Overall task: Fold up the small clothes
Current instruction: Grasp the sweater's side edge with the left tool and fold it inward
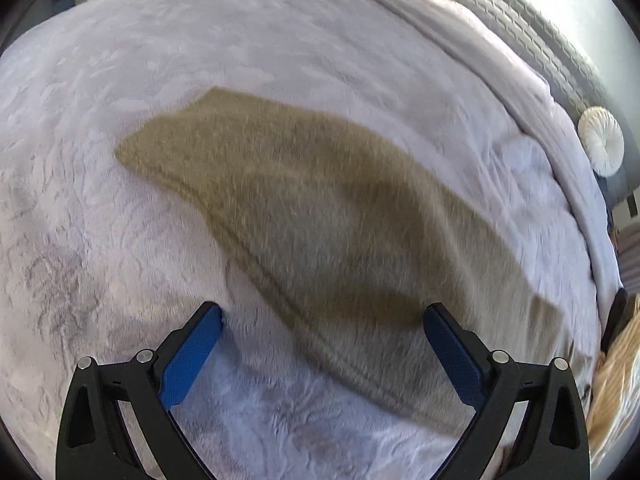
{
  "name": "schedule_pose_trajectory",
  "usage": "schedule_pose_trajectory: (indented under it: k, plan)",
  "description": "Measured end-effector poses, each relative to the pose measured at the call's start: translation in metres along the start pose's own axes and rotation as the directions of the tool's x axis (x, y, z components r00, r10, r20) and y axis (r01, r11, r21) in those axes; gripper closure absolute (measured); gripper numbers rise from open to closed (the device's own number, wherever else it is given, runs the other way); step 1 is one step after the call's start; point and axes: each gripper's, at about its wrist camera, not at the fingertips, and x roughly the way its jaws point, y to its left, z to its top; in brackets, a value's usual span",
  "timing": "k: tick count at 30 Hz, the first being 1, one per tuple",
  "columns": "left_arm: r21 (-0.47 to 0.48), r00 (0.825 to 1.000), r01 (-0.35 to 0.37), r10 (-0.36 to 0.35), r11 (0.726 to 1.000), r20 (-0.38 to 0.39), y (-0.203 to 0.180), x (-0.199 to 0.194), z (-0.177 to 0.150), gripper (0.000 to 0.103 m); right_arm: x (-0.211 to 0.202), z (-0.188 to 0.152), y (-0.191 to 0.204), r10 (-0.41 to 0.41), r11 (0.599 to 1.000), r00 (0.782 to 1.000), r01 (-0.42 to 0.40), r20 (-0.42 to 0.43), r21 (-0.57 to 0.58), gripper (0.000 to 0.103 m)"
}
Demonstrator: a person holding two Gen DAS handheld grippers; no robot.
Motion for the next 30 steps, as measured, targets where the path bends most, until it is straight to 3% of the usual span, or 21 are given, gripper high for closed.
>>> schedule_pose_trajectory:
  k: [1, 3, 4, 5, 6, 7, 11, 14, 17, 20, 22, 23, 25, 28, 30]
  plan:
    - [-0.009, 1.000, 0.003, -0.003, 1.000, 0.017, 0.002, -0.001, 0.003, 0.005, 0.004, -0.001, 0.001, 0.008, 1.000, 1.000, -0.008, -0.005, -0.009, 0.000]
    - [-0.033, 0.999, 0.007, -0.006, 0.999, 0.040, 0.005, -0.002, 0.012, 0.023, 0.012, 0.000, 0.004, 0.024, 1.000, 1.000, -0.024, 0.000, -0.020, 0.000]
    - [-0.041, 0.999, 0.015, -0.013, 0.999, 0.044, 0.006, -0.002, 0.015, 0.047, 0.015, 0.000, 0.004, 0.034, 0.999, 0.999, -0.034, 0.004, -0.022, 0.000]
    - [-0.043, 0.998, 0.034, -0.032, 0.999, 0.045, 0.008, -0.003, 0.020, 0.078, 0.016, 0.001, 0.003, 0.045, 0.999, 0.999, -0.045, 0.013, -0.020, 0.000]
    - [-0.036, 0.996, 0.078, -0.077, 0.996, 0.037, 0.010, -0.006, 0.023, 0.093, 0.018, 0.002, 0.002, 0.059, 0.998, 0.998, -0.058, 0.024, -0.017, 0.000]
    - [-0.031, 0.992, 0.120, -0.119, 0.992, 0.031, 0.005, -0.009, 0.023, 0.098, 0.018, 0.003, 0.000, 0.069, 0.998, 0.997, -0.069, 0.034, -0.012, 0.000]
    - [0.097, 0.980, 0.183, -0.189, 0.978, 0.067, -0.037, -0.038, 0.018, 0.098, 0.011, 0.008, -0.014, 0.112, 0.993, 0.990, -0.114, 0.089, 0.010, 0.000]
    - [0.189, 0.949, 0.284, -0.303, 0.940, 0.083, -0.078, -0.067, 0.009, 0.098, 0.008, 0.013, -0.035, 0.114, 0.992, 0.985, -0.120, 0.126, 0.043, 0.000]
    - [0.297, 0.904, 0.386, -0.422, 0.873, 0.063, -0.136, -0.095, -0.014, 0.098, 0.007, 0.019, -0.067, 0.125, 0.984, 0.978, -0.144, 0.164, 0.105, 0.000]
    - [0.442, 0.860, 0.468, -0.509, 0.766, -0.027, -0.208, -0.112, -0.060, 0.098, 0.006, 0.024, -0.102, 0.127, 0.972, 0.969, -0.164, 0.210, 0.167, 0.000]
    - [0.504, 0.845, 0.496, -0.525, 0.707, -0.096, -0.249, -0.107, -0.094, 0.098, 0.008, 0.027, -0.124, 0.111, 0.966, 0.966, -0.160, 0.234, 0.204, 0.000]
    - [0.541, 0.844, 0.503, -0.517, 0.674, -0.141, -0.272, -0.100, -0.118, 0.098, 0.010, 0.031, -0.136, 0.101, 0.963, 0.965, -0.156, 0.244, 0.219, 0.000]
    - [0.565, 0.844, 0.518, -0.491, 0.642, -0.216, -0.297, -0.085, -0.157, 0.098, 0.015, 0.036, -0.157, 0.067, 0.961, 0.965, -0.130, 0.253, 0.243, 0.000]
    - [0.572, 0.855, 0.518, -0.408, 0.636, -0.321, -0.319, -0.051, -0.207, 0.098, 0.020, 0.042, -0.180, 0.050, 0.957, 0.963, -0.122, 0.264, 0.262, 0.000]
    - [0.595, 0.882, 0.471, -0.325, 0.651, -0.342, -0.324, -0.030, -0.230, 0.098, 0.023, 0.047, -0.190, 0.042, 0.958, 0.962, -0.115, 0.270, 0.261, 0.000]
